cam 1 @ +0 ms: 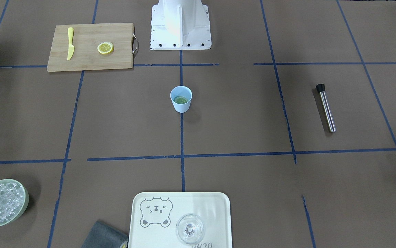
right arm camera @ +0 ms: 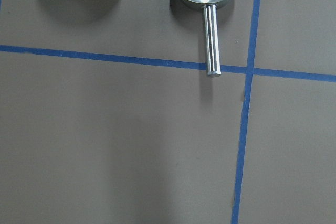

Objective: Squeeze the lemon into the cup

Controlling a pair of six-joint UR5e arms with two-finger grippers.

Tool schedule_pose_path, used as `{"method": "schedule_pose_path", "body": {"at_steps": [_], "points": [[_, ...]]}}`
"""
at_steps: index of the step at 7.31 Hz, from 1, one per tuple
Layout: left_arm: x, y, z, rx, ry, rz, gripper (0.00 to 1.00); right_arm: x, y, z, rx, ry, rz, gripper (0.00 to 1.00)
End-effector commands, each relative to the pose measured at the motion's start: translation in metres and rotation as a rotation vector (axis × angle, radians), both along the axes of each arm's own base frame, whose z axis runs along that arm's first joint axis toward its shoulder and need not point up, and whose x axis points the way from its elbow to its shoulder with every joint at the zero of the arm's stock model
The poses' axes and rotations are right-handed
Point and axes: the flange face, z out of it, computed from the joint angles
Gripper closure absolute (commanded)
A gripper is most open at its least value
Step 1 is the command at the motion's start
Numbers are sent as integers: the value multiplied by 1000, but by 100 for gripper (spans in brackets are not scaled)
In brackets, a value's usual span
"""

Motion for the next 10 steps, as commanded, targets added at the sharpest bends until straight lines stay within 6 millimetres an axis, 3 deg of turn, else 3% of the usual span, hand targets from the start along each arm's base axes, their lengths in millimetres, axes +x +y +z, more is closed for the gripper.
{"method": "schedule_pose_path", "body": {"at_steps": [1, 2, 4, 8, 10], "points": [[-9, 8, 7, 58, -19, 55, 0, -1, -10, 1, 0, 0, -1, 0], [-10, 35, 16, 82, -42, 81, 0, -1, -9, 3, -2, 2, -1, 0], [-13, 30, 35, 118, -42, 115, 0, -1, -9, 4, -4, 1, -2, 0], [-28, 42, 47, 138, -64, 128, 0, 0, -8, 8, -9, 9, 0, 0], [-26, 39, 53, 105, -59, 125, 0, 0, -9, 11, -17, 8, -1, 0]]}}
